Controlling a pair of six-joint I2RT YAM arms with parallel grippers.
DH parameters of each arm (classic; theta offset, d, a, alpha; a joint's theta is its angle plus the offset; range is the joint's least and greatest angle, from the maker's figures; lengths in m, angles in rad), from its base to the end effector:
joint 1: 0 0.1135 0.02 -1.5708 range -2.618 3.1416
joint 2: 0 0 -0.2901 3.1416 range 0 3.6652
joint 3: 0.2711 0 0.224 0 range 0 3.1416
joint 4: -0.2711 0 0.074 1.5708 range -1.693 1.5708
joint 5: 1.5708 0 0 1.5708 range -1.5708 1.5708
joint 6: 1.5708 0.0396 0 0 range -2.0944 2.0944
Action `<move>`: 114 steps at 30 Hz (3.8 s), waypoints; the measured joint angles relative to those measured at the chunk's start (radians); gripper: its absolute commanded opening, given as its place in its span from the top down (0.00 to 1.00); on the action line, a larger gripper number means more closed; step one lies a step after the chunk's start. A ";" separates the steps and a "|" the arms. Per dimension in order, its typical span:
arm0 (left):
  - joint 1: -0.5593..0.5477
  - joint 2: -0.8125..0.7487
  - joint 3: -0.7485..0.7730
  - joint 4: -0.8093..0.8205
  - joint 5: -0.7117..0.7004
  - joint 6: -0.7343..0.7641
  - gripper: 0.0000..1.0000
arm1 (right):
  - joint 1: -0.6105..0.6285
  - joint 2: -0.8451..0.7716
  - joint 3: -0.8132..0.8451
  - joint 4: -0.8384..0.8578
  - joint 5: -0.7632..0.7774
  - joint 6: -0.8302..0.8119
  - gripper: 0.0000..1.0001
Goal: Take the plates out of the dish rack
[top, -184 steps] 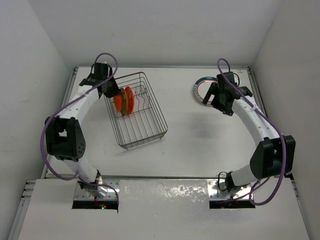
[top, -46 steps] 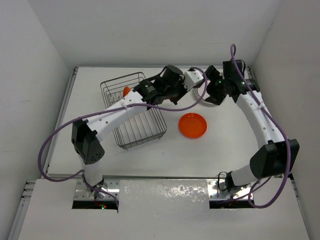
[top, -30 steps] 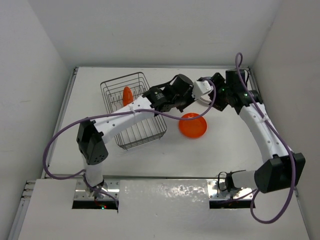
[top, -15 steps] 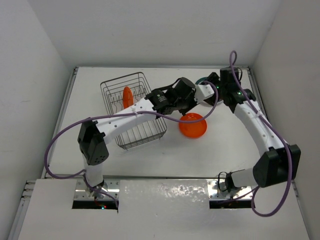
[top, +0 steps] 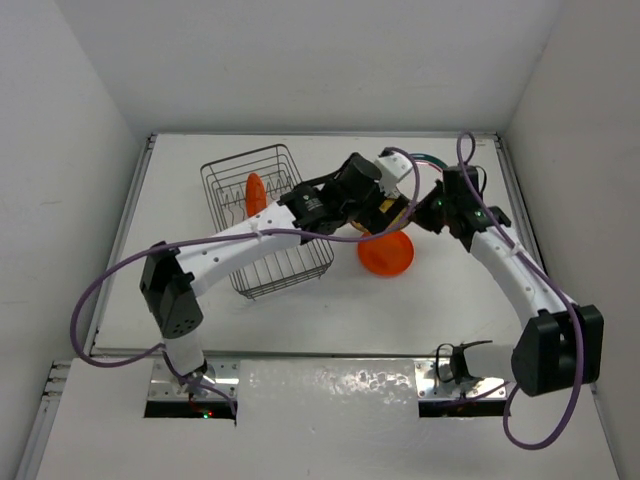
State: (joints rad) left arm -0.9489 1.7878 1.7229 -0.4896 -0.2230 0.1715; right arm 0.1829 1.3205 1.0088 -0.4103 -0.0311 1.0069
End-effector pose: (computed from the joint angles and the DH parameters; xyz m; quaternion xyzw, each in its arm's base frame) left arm 0.2387 -0.3179 0.3834 0.4155 0.7643 -0.0933 0.4843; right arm 0.2527 0.0480 0.3104 0.3590 0.8375 0.2425 0.3331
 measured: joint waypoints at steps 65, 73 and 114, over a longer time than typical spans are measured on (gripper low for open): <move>0.548 -0.189 -0.057 -0.155 0.025 -0.255 1.00 | -0.023 -0.083 0.266 -0.275 0.052 -0.126 0.01; 0.058 -0.072 -0.027 -0.099 0.051 0.111 1.00 | -0.021 0.146 0.486 -0.237 -0.151 0.016 0.01; 0.306 -0.521 -0.378 0.032 0.025 -0.259 0.00 | -0.128 0.138 -0.162 0.097 -0.189 -0.284 0.77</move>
State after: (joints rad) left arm -0.6426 1.2671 1.3453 -0.4572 -0.1982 -0.0875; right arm 0.0547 1.4586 0.8467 -0.3138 -0.2199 0.7231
